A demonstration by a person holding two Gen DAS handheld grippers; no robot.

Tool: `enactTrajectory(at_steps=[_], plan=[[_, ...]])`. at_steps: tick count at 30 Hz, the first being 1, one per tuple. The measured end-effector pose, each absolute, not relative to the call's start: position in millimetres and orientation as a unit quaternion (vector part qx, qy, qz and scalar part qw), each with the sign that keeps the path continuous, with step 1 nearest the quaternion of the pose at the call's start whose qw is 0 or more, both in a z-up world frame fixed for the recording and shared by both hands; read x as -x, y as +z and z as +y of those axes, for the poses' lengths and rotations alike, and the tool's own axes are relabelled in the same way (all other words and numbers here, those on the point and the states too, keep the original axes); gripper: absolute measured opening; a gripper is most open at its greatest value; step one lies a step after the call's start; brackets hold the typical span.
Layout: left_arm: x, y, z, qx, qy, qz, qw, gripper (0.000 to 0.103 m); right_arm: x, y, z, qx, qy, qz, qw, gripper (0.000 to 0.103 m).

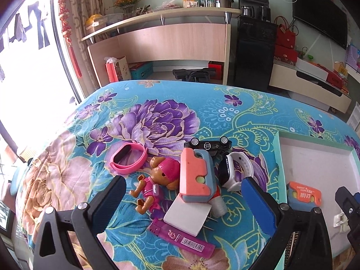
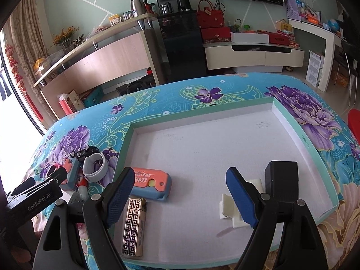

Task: Organize rigid objects
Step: 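Move both open tools back toward the remaining object pile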

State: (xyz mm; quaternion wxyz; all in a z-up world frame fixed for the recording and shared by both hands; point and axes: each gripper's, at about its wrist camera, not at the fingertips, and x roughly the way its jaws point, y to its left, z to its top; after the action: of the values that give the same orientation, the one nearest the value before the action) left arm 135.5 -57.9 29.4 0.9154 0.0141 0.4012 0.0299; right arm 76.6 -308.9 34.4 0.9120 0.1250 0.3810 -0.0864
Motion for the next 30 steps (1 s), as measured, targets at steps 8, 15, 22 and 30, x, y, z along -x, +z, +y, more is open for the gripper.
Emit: enactTrajectory(at_steps=[8, 15, 22, 30], plan=[[-133.6, 15.0, -36.1, -0.005, 0.051, 0.419, 0.906, 0.103, -85.9, 29.4, -285.5, -0.103, -0.069, 0.392, 0.912, 0.084], [-133.5, 11.8, -4.5, 0.013, 0.064, 0.432, 0.9, 0.103, -90.7, 26.6, -270.4, -0.085, -0.065, 0.394, 0.913, 0.084], [-132.4, 11.2, 32.2, 0.033, 0.091, 0.44, 0.893, 0.103, -96.4, 22.0, -247.6, -0.065, -0.049, 0.397, 0.914, 0.084], [-129.8, 11.4, 66.1, 0.055, 0.122, 0.441, 0.887, 0.103, -100.2, 19.3, -200.9, -0.036, 0.013, 0.396, 0.918, 0.084]])
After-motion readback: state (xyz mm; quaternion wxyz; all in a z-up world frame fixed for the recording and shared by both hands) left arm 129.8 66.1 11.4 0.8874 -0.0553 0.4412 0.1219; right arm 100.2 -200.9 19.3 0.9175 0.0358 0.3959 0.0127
